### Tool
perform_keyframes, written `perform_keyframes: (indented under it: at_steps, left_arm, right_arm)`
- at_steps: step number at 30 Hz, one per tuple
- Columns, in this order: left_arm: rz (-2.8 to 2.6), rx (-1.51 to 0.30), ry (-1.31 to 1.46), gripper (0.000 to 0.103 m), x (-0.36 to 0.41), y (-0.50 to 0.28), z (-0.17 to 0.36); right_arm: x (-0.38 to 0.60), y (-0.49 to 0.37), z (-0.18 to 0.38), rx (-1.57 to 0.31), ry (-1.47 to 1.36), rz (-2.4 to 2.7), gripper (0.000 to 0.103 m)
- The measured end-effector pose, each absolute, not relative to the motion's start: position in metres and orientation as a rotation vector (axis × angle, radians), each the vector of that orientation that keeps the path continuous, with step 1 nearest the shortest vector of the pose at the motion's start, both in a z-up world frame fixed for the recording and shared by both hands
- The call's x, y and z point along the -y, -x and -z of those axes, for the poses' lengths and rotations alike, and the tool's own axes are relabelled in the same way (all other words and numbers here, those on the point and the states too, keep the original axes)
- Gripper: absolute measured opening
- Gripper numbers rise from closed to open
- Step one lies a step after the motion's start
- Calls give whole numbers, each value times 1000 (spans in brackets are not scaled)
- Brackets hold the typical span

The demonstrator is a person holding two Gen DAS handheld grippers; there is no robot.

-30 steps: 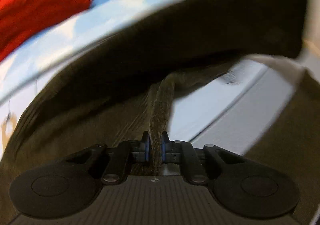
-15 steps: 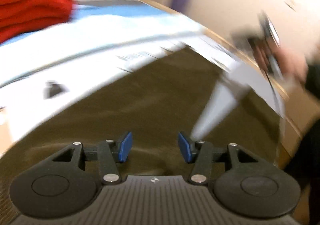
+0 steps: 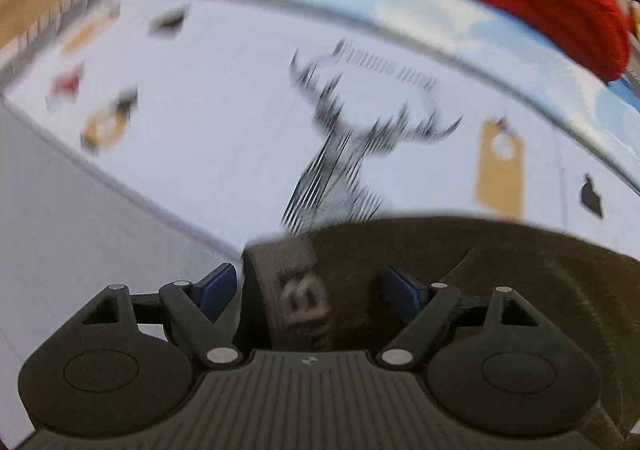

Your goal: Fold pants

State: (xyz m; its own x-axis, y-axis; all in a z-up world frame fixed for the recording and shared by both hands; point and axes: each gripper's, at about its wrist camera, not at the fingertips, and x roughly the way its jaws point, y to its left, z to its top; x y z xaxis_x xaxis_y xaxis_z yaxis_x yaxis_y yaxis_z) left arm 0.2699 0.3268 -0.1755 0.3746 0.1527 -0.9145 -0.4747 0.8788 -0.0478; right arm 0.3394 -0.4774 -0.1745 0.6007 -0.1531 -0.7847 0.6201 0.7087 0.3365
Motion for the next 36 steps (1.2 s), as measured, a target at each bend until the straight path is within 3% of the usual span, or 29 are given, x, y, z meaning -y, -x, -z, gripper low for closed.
perform_keyframes:
  at_steps: [2, 5, 7, 9, 11, 16, 17, 25, 31, 36]
  left_arm:
    - [-391, -1149, 342, 85, -332, -267, 189]
    - [-376, -1122, 320, 69, -332, -266, 199]
    - [-381, -1085, 302, 50, -328, -271, 197]
    - [-358, -1028, 301, 44, -321, -274, 188]
    - [-267, -969, 264, 43, -304, -281, 181]
    - [-257, -987, 136, 48, -275, -294, 185]
    - [-260, -992, 151, 48, -277, -294, 184]
    - [-245, -958, 355, 51, -301, -255, 133]
    - [-227, -1090, 384, 51, -318, -195, 95]
    - [-222, -1221, 405, 61, -324, -144, 118]
  right_arm:
    - [479, -336, 176, -804, -610, 476, 15]
    - [485, -330, 175, -788, -625, 465, 10]
    - [487, -325, 167, -763, -628, 469, 8]
    - [491, -314, 149, -683, -607, 530, 7]
    - [497, -303, 137, -633, -551, 612, 7]
    - [532, -282, 174, -773, -710, 669, 10]
    - [533, -281, 169, -774, -700, 671, 15]
    - [513, -255, 105, -661, -697, 617, 30]
    - [477, -225, 41, -601, -634, 444, 31]
    - [435, -182, 2, -601, -520, 148, 31]
